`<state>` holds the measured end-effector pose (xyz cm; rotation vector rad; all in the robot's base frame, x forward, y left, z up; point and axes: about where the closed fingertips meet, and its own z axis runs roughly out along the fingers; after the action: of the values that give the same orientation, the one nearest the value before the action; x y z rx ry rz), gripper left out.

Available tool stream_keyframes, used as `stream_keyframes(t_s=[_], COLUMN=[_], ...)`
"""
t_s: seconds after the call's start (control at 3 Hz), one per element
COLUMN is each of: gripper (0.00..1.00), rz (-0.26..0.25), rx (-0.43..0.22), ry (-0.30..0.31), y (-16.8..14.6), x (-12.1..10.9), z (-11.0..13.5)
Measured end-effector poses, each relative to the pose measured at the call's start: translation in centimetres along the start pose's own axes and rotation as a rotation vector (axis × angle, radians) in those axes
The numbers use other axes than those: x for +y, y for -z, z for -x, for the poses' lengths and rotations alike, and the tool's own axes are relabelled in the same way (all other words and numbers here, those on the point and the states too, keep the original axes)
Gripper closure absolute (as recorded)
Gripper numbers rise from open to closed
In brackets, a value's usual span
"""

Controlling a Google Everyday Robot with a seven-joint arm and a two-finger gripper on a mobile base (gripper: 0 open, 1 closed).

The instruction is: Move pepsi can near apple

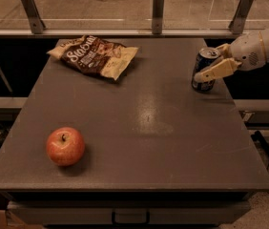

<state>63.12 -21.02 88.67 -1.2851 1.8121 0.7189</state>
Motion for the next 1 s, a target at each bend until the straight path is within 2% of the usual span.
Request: stream_keyframes(t_s=[0.33, 0.67, 1.0], gripper=[0.64, 0.86, 1.00], rz=[0.069, 0.060, 0.054], rx=[-0.077, -0.173, -0.187], ry=[0.014, 0.066, 0.076], y=[0.5, 3.6, 3.9], x=[1.7, 2.2, 2.0], z=[2.9, 6.6, 7.3])
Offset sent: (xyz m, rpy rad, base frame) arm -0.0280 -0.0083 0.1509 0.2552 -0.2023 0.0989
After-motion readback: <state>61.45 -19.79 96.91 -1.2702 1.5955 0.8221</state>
